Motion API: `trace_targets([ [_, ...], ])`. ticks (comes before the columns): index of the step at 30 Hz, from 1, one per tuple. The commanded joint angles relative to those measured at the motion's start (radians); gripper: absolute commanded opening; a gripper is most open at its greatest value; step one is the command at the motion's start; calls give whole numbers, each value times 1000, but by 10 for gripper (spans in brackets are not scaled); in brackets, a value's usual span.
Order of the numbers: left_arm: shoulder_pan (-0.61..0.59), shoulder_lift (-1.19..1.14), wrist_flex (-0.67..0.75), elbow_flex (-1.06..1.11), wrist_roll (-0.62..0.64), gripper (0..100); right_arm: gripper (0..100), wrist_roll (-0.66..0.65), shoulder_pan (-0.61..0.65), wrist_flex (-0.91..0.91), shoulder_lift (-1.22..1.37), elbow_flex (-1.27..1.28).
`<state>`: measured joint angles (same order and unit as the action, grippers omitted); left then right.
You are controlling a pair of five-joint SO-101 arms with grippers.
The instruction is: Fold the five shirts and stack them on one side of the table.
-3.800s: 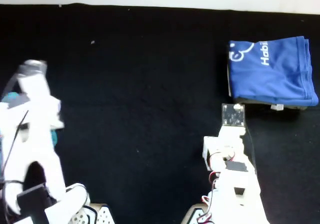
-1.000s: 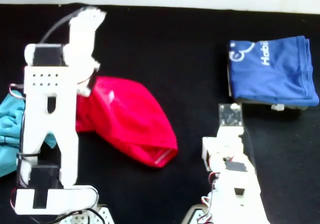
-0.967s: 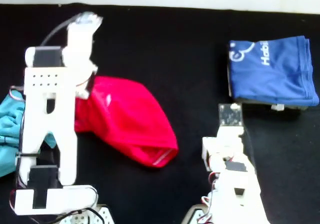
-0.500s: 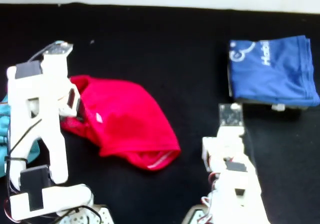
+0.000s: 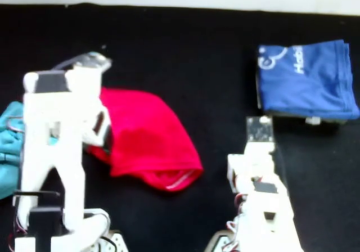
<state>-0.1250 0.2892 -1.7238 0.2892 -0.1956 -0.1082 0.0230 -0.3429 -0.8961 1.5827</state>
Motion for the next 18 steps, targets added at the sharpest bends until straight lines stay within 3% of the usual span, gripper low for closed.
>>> trace_targets([
  [1, 79, 30, 121, 139, 137, 196, 9, -11, 12, 21, -22, 2],
  [5, 76, 31, 318, 269, 253, 196, 9, -11, 12, 21, -22, 2],
  [11, 65, 31, 523, 414, 267, 196, 9, -11, 12, 21, -22, 2],
  [18, 64, 35, 575, 461, 187, 168, 9, -11, 12, 21, -22, 2],
])
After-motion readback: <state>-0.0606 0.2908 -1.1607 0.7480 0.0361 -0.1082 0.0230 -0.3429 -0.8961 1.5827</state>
